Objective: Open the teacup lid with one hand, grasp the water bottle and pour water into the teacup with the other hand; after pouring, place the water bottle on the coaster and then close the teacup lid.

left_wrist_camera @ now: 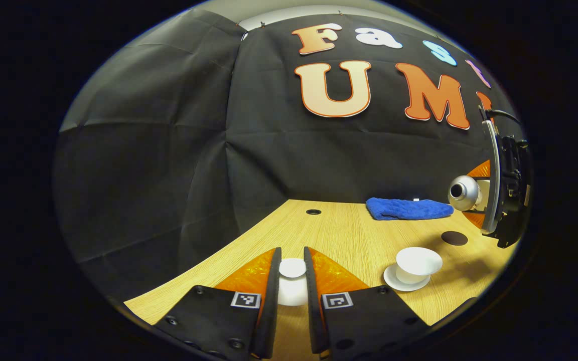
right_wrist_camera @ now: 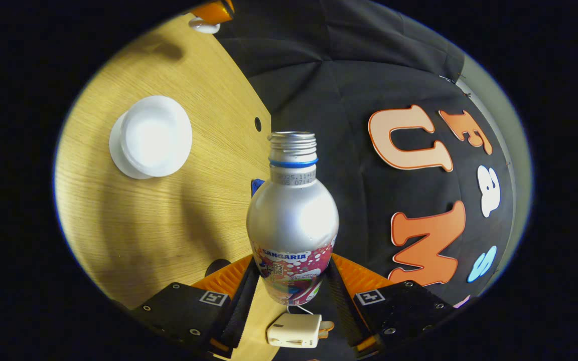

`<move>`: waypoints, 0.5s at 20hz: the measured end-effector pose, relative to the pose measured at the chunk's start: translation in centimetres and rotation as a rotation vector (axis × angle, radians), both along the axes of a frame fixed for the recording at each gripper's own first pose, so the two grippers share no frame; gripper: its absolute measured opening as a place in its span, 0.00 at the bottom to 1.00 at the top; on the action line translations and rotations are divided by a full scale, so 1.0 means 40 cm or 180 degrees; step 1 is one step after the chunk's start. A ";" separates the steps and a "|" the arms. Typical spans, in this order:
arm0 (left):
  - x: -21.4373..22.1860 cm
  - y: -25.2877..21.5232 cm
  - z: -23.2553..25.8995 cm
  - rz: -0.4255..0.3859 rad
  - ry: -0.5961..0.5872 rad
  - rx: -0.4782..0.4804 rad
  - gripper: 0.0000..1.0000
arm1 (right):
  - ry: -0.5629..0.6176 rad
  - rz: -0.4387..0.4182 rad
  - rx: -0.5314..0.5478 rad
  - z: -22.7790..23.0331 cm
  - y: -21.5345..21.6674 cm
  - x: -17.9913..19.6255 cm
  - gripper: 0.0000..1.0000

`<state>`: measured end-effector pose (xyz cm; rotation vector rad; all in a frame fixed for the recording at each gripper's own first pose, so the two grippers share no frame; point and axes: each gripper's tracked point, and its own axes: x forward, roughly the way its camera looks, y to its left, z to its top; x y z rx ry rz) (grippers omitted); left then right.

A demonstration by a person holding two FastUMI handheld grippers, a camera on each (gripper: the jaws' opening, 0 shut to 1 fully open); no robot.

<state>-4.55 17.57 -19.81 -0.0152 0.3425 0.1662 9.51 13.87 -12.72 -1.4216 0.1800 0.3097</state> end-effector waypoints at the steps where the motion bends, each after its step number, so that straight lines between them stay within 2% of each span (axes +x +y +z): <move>1: -0.002 0.000 -0.003 0.0002 0.0011 -0.0006 0.31 | -0.0043 0.0034 -0.0070 0.009 0.001 0.003 0.78; 10: 0.001 -0.001 -0.017 0.0004 0.0036 -0.0033 0.31 | -0.0289 0.0276 -0.0455 0.055 0.012 0.030 0.77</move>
